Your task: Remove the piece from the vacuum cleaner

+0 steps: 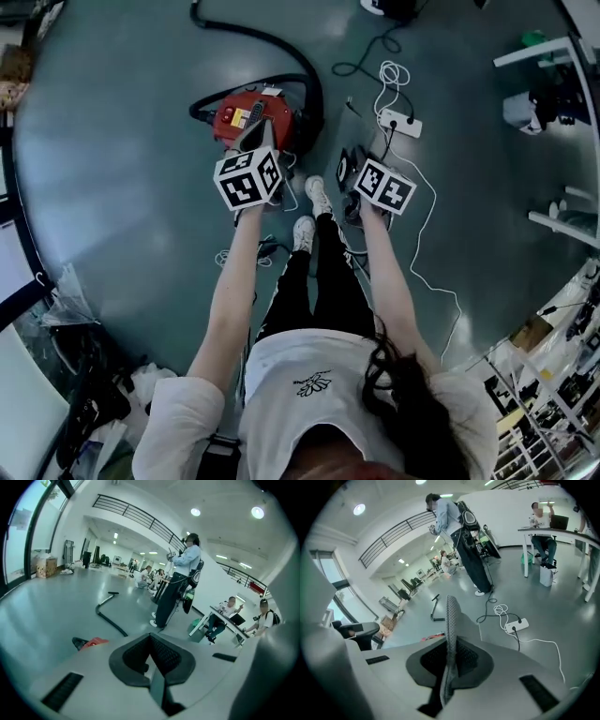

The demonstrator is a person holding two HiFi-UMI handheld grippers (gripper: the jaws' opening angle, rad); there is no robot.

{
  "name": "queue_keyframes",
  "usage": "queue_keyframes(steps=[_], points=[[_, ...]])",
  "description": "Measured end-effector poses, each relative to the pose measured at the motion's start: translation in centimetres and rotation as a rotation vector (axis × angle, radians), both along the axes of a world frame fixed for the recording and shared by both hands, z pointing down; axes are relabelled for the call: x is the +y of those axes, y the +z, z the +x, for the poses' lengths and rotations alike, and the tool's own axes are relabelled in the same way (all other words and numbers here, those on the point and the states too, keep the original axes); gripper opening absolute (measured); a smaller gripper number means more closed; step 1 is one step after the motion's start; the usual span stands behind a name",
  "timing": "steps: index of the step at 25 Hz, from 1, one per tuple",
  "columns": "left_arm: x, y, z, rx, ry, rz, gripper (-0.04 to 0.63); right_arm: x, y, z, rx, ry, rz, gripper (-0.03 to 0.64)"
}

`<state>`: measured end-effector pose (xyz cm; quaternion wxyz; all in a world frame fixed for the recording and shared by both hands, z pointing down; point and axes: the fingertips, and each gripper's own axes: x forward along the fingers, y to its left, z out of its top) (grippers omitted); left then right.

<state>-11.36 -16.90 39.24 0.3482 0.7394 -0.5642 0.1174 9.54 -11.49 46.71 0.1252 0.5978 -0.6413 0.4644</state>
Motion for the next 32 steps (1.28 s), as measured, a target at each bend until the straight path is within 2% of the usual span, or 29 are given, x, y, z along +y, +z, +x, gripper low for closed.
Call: queue_keyframes(steps=[3, 6, 8, 11, 17, 20, 22, 27, 32], points=[[2.2, -7.4, 0.6, 0.012, -0.002, 0.088, 0.002, 1.7, -7.7, 0.1, -0.006, -0.016, 0.083, 0.021], [5.0, -14.0, 1.1, 0.08, -0.035, 0.161, 0.002, 3.8, -14.4, 1.0, -0.02, -0.011, 0.197, 0.021], [6.3, -18.3, 0.9, 0.092, -0.018, 0.241, 0.002, 4.6, -18.4, 0.9, -0.042, 0.006, 0.277, 0.021], [8.3, -23.4, 0.2, 0.043, 0.024, 0.369, 0.002, 5.4, -23.6, -0.4, -0.079, 0.004, 0.386, 0.021], [11.5, -30.6, 0.8, -0.034, 0.035, 0.597, 0.002, 8.0, -31.6, -0.8, -0.108, -0.033, 0.536, 0.021], [12.2, -31.2, 0.8, -0.075, 0.024, 0.605, 0.002, 8.1, -33.4, -1.4, -0.099, -0.086, 0.569, 0.021], [12.7, -31.1, 1.2, -0.077, 0.039, 0.592, 0.002, 8.4, -34.1, -1.8, -0.093, -0.111, 0.579, 0.023], [13.7, -31.6, 2.8, -0.094, 0.052, 0.616, 0.002, 9.6, -34.8, -1.6, -0.029, -0.164, 0.619, 0.022], [14.1, -31.4, 3.4, -0.103, 0.055, 0.615, 0.002, 10.0, -34.4, -1.9, -0.024, -0.188, 0.619, 0.022]])
